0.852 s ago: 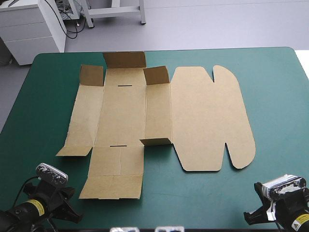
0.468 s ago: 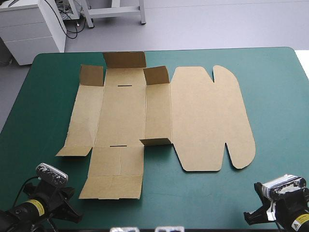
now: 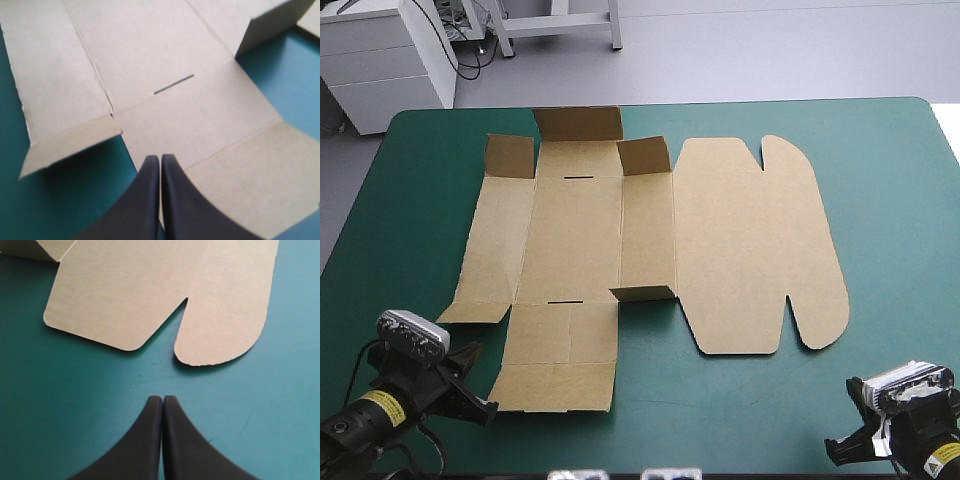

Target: Fold the box

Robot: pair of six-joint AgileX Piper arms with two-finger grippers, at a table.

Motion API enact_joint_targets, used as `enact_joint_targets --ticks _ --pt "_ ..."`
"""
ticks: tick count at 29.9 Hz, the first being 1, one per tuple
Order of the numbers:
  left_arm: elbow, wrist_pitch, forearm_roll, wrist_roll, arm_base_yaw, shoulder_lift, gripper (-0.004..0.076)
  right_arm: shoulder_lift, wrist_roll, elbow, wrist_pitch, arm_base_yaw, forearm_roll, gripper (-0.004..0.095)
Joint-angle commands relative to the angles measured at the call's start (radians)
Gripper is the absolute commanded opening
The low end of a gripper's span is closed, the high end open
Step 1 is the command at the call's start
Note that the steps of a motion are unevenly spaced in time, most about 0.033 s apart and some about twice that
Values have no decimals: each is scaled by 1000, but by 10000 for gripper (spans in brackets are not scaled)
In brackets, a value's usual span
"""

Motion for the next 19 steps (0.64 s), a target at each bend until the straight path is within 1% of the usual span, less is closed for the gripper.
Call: enact_joint_targets --ticks 1,6,9,11,15,19 --pt "-104 -57 25 -50 -7 83 -6 11 -2 -24 -68 -1 10 -14" --pt "-238 -22 27 -30 -7 268 -4 11 -2 -24 -68 -1 10 -14" --pt "-331 7 82 -32 -7 391 4 11 -2 -24 -68 -1 10 -14" --pt "-399 7 117 -28 -7 474 18 11 -2 -24 -68 -1 10 -14" --pt "-526 23 102 63 -7 610 18 11 -2 -24 -68 -1 10 -14" --pt "-656 87 80 131 29 726 18 11 -2 -24 -68 -1 10 -14"
